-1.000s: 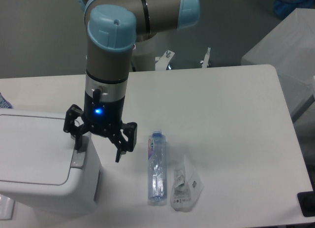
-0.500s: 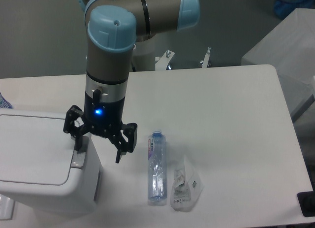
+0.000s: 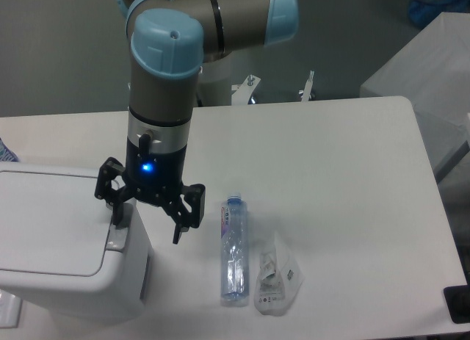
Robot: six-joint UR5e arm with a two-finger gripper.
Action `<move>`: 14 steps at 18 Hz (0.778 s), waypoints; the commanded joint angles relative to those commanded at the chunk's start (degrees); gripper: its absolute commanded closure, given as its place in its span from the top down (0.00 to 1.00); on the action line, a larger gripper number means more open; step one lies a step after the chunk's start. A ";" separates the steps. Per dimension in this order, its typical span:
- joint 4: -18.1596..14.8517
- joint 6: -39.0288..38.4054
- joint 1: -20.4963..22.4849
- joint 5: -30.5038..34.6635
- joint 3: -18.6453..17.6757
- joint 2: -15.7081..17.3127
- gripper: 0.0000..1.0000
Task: Open the trash can
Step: 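Press the gripper finger down on the trash can's lid button, then hold the gripper on the button as the lid pops open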
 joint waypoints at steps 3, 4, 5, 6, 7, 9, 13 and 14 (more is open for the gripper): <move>0.00 0.00 0.00 0.00 0.18 -0.09 1.00; 0.00 0.00 0.00 0.00 0.18 -0.26 1.00; 0.00 0.00 0.09 0.00 0.26 -0.35 1.00; 0.00 0.09 0.09 0.00 0.35 -0.35 1.00; 0.00 0.09 0.09 0.00 0.35 -0.35 1.00; 0.00 0.17 0.52 0.00 0.44 -0.35 1.00; 0.00 0.09 0.79 0.00 0.35 -0.44 1.00; 0.00 0.17 0.79 0.00 0.35 -0.44 1.00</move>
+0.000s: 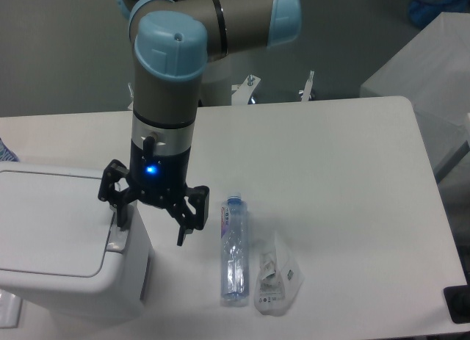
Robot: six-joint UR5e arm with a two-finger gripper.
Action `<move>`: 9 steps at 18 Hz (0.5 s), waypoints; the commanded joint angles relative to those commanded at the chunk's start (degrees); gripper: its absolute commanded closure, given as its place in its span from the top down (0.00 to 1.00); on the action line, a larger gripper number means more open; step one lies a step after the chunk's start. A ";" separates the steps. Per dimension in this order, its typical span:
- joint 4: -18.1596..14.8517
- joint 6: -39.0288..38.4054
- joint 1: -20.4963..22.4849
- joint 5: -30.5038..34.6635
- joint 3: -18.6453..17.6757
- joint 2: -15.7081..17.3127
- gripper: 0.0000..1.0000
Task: Open the trash can
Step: 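Hold the gripper on the button as the lid pops open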
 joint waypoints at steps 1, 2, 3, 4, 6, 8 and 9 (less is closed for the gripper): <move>0.00 -0.09 0.00 0.00 0.00 0.00 1.00; 0.00 -0.09 0.00 0.00 0.00 0.00 1.00; 0.00 -0.09 0.00 0.00 0.00 0.00 1.00; 0.00 -0.09 0.00 0.00 -0.17 0.00 1.00; 0.00 -0.09 0.00 0.44 -0.09 0.00 1.00; -0.09 -0.52 0.26 0.53 0.44 0.09 1.00; -0.09 -0.70 0.61 0.44 1.05 0.17 1.00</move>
